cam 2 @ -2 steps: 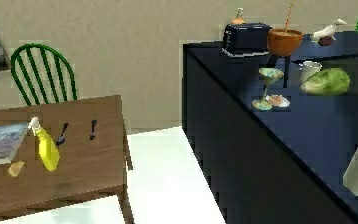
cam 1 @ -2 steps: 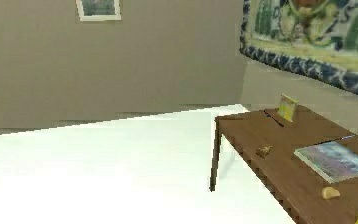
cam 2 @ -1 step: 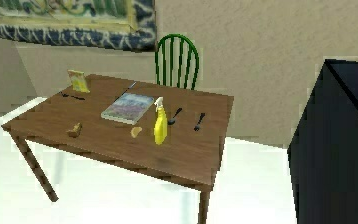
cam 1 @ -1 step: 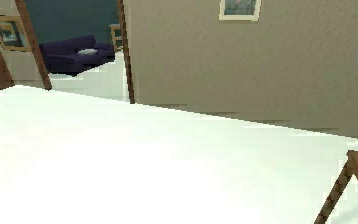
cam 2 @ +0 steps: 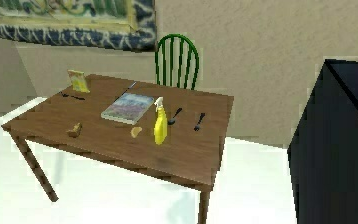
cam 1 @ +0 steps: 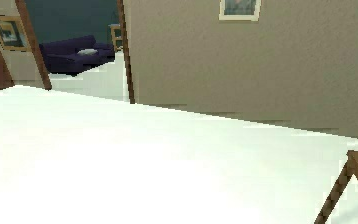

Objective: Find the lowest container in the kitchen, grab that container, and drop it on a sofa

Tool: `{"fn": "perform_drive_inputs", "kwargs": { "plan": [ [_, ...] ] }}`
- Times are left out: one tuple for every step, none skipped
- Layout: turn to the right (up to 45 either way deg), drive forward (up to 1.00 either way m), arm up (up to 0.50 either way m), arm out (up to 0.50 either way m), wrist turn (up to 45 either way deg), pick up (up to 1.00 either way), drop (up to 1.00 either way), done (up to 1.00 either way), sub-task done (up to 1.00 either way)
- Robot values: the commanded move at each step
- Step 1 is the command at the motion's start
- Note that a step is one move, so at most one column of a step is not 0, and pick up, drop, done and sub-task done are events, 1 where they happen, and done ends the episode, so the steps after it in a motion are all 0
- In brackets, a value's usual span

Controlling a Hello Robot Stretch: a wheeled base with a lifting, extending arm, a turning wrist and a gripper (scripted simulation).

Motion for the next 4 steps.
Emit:
{"fn": "perform_drive_inputs", "kwargs": {
  "plan": [
    [0.0, 0.00, 0.32, 0.00, 0.0, 0.00, 0.00, 0.00, 0.00],
    [0.0, 0.00, 0.00, 0.46, 0.0, 0.00, 0.00, 0.00, 0.00],
    [0.0, 0.00, 0.00, 0.00, 45.0, 0.00, 0.00, 0.00, 0.00],
    [0.0, 0.00, 0.00, 0.00, 45.0, 0.00, 0.00, 0.00, 0.00]
  ]
}}
